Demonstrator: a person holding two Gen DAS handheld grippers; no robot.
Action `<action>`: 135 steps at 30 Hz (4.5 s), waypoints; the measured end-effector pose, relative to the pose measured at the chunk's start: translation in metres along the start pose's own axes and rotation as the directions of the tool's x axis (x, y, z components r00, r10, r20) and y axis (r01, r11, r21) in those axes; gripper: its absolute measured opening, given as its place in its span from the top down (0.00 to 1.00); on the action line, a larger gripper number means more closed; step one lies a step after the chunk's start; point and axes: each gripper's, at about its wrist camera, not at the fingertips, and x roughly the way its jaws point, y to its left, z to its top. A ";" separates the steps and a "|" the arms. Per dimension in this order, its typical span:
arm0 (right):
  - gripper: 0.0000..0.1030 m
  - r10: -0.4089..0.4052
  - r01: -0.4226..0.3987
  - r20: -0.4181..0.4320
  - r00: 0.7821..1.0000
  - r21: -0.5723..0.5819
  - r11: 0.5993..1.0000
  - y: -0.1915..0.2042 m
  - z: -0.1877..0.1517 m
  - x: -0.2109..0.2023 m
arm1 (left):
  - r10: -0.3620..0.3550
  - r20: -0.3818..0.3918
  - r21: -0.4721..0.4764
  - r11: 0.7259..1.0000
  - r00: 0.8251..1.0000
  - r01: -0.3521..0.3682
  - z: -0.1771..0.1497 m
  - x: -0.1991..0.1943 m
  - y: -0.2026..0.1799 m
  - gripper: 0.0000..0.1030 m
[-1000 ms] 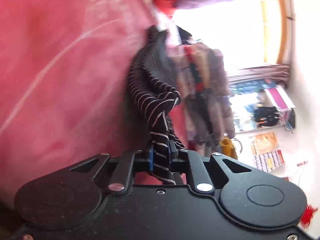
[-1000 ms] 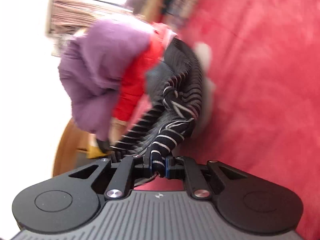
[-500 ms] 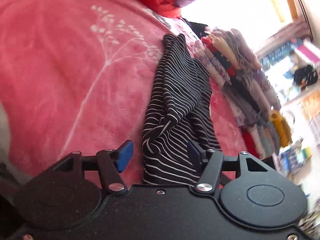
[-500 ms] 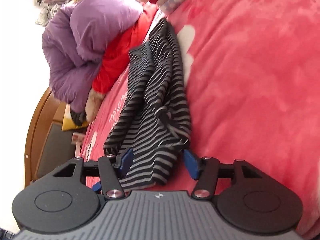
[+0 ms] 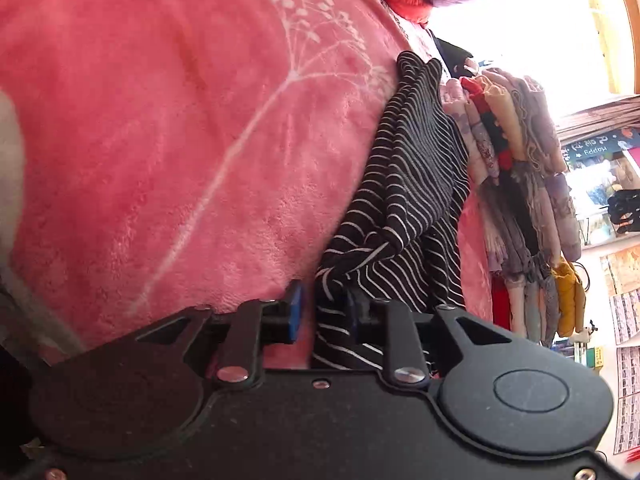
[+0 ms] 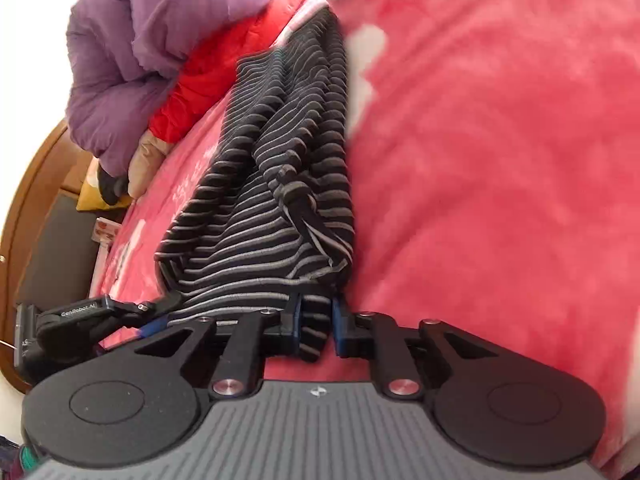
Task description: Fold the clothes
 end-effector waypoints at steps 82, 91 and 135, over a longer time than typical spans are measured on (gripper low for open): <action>0.32 -0.026 0.075 0.220 0.975 -0.217 0.973 0.005 0.119 0.057 | 0.092 0.449 0.518 0.783 0.889 -0.343 0.218 0.042 -0.148 0.98; 0.32 -0.038 0.090 0.220 0.975 -0.232 0.969 0.008 0.118 0.058 | 0.176 0.530 0.449 0.772 0.829 -0.451 0.219 -0.018 -0.098 0.98; 0.29 -0.065 0.124 0.211 0.975 -0.282 0.951 0.013 0.115 0.063 | 0.423 0.467 0.402 0.681 0.777 -0.612 0.273 -0.026 0.023 0.63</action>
